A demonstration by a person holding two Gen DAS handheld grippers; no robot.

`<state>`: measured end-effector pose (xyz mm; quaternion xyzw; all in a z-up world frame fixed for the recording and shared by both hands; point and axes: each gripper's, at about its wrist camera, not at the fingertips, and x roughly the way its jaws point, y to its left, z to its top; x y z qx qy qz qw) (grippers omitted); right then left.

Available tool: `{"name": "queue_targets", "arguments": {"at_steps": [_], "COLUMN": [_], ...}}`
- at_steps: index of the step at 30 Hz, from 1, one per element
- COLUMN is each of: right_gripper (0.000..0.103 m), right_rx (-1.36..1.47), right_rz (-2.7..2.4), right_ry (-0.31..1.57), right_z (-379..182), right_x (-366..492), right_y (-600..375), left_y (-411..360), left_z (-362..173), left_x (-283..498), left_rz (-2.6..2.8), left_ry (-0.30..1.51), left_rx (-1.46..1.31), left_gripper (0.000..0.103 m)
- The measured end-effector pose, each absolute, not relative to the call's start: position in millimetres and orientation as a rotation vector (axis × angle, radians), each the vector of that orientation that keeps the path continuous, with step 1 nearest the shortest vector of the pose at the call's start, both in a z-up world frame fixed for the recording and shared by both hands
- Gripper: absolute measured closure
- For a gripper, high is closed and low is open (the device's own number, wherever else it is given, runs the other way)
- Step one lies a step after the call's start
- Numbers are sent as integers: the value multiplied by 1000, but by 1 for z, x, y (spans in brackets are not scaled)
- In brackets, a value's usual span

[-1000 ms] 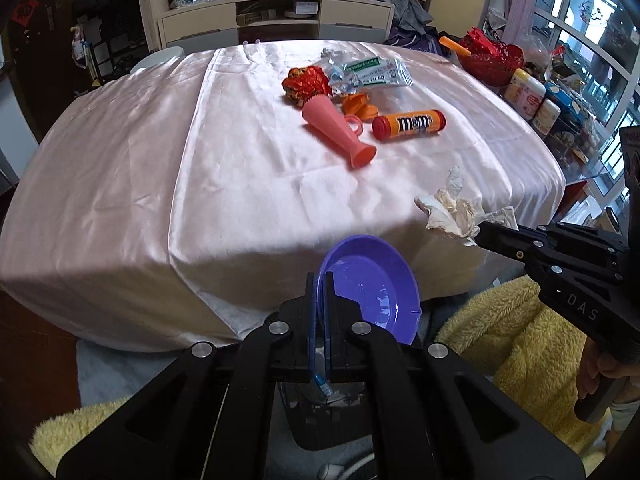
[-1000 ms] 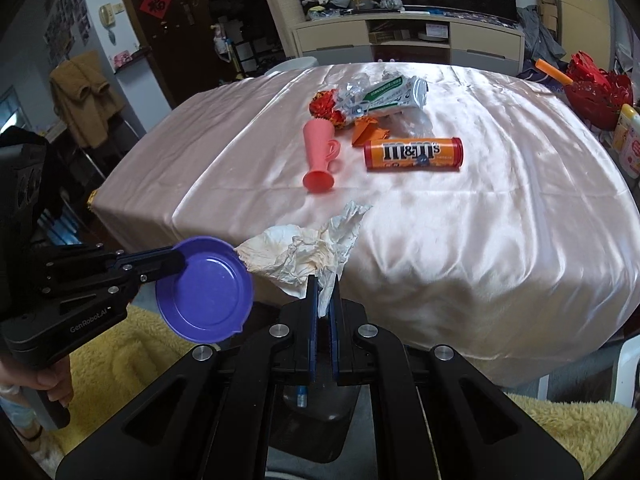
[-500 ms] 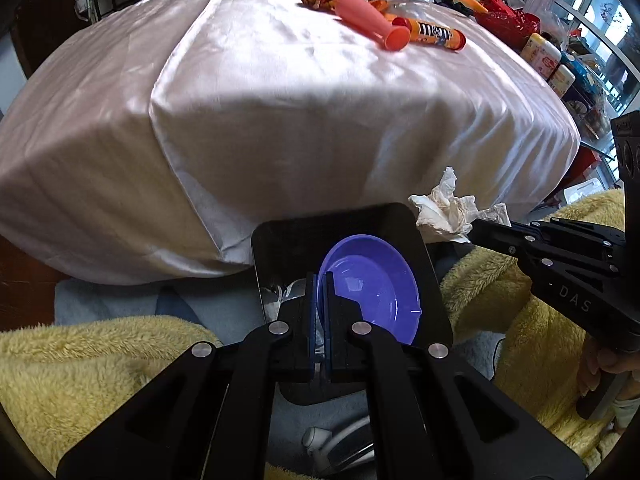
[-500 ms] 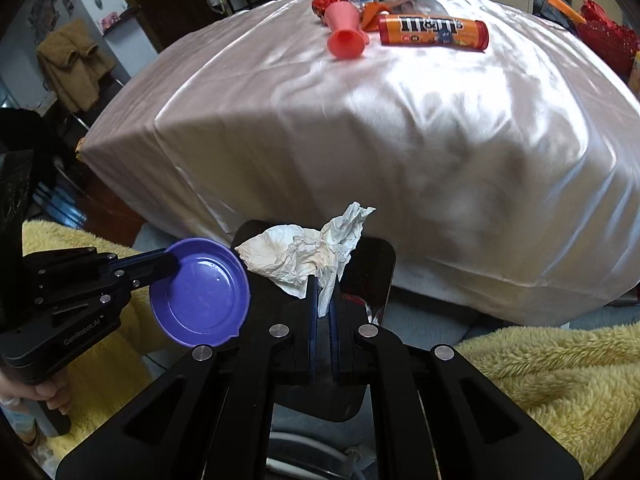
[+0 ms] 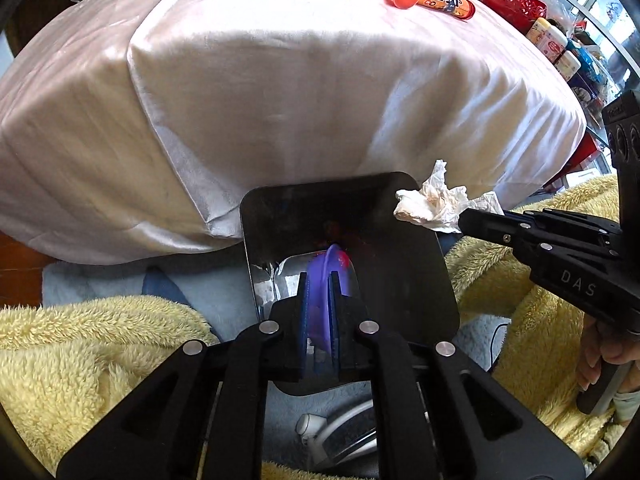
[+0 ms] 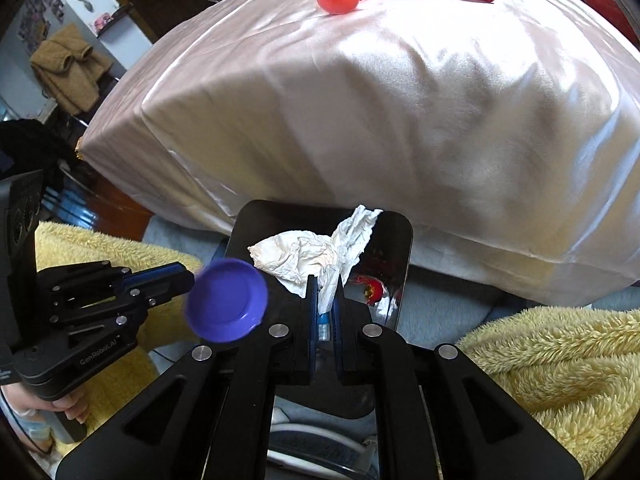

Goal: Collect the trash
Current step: 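Lower both tools to the bin and release the plate and tissue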

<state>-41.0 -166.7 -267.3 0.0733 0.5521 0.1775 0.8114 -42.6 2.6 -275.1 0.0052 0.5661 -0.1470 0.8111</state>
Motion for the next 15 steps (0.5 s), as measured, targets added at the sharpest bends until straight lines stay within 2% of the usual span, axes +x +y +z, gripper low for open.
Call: {"name": "queue_targets", "arguments": {"at_steps": [2,8,9,10,11,14,15], "right_gripper": [93,90,76,53,44,41,40], "right_rx": [165,191,197,203,210,215,219], "right_rz": [378,372,372,372,372,363,358], "right_ry": [1183,1193,1192,1191,1188,1181,1178], "right_z": [-269,-271,-270,-271,-270,-268,-267], "right_x": [-41,-39,-39,-38,-38,-37,-36], "right_y": [-168,-170,-171,-173,-174,-176,-177], "left_y": [4,4,4,4,4,5,6], "left_z": [-277,-279,-279,-278,-278,-276,-274], "left_x": [-42,-41,-40,-40,-40,-39,-39], "left_rz": [-313,-307,-305,-304,-303,-297,-294], "left_ry": [1214,1219,1219,1220,1220,1216,1214], "left_rx": [6,-3,-3,-4,-6,-12,-16], "left_gripper": [95,76,71,69,64,57,52]}}
